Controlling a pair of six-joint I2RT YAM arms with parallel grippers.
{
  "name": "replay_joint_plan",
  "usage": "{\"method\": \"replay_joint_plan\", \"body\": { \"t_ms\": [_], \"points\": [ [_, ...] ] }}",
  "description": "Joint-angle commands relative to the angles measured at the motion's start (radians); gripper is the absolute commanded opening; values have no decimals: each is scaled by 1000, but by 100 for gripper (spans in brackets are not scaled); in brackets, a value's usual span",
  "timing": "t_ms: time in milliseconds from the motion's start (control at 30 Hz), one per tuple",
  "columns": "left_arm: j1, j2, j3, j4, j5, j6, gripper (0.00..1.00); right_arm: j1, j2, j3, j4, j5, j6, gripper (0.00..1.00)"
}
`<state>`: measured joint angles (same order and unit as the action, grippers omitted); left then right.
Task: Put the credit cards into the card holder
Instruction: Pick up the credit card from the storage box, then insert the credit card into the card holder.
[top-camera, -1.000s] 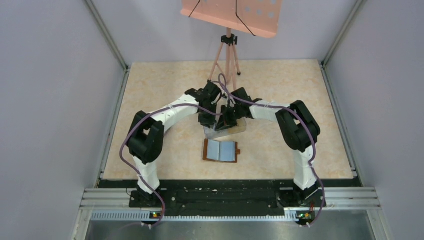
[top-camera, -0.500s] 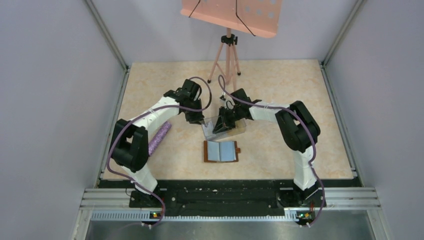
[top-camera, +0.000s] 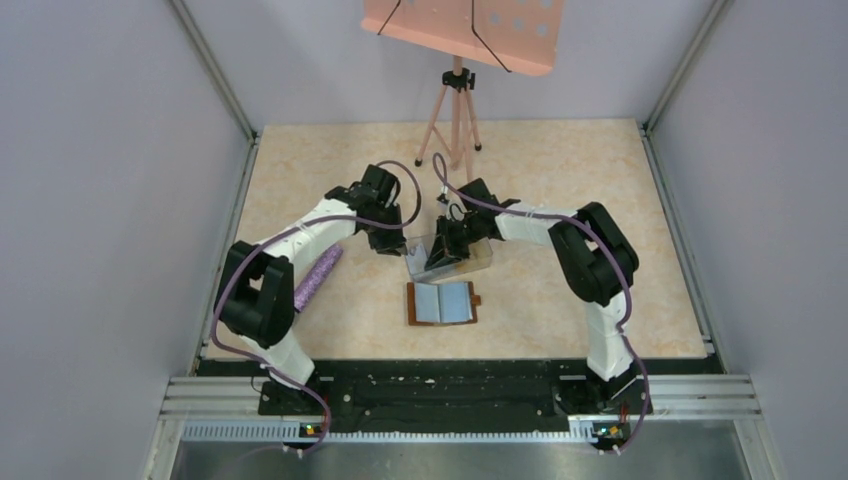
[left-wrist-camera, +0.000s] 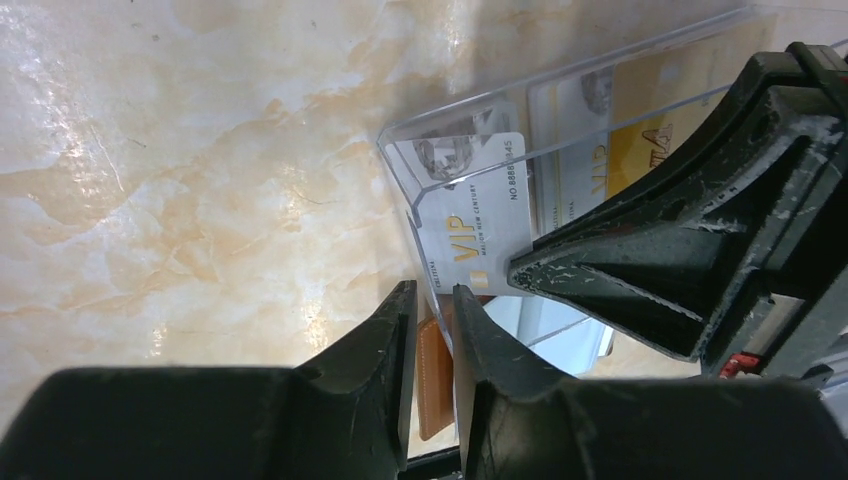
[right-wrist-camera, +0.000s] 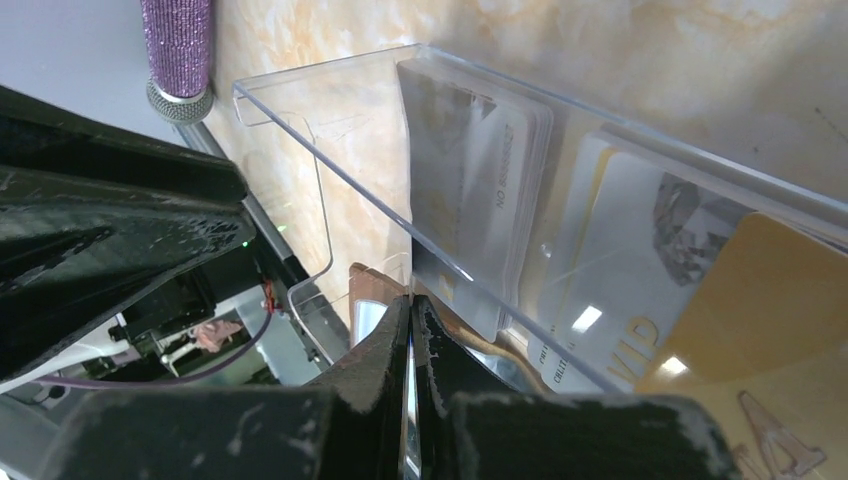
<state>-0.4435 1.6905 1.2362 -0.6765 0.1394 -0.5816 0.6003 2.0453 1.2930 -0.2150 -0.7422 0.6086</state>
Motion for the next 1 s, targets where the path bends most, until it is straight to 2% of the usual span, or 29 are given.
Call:
{"method": "replay_joint_plan", "body": {
  "t_ms": [0, 200, 433, 767, 967],
  "points": [
    [10, -84, -16, 50, 14, -10, 26, 12, -30, 52, -92, 64, -47, 0],
    [13, -148, -79, 112, 92, -34, 32, -16, -144, 49, -127, 95, -68, 0],
    [13, -260, -274, 240, 206, -119, 32, -64, -283, -3, -144, 90, -66, 0],
    [-38, -440, -539, 367, 253, -226, 35, -71, -520, -235, -168, 42, -72, 0],
    [-86, -438, -623, 434, 259, -267, 36, -69, -594, -375, -155, 19, -78, 0]
  ]
}}
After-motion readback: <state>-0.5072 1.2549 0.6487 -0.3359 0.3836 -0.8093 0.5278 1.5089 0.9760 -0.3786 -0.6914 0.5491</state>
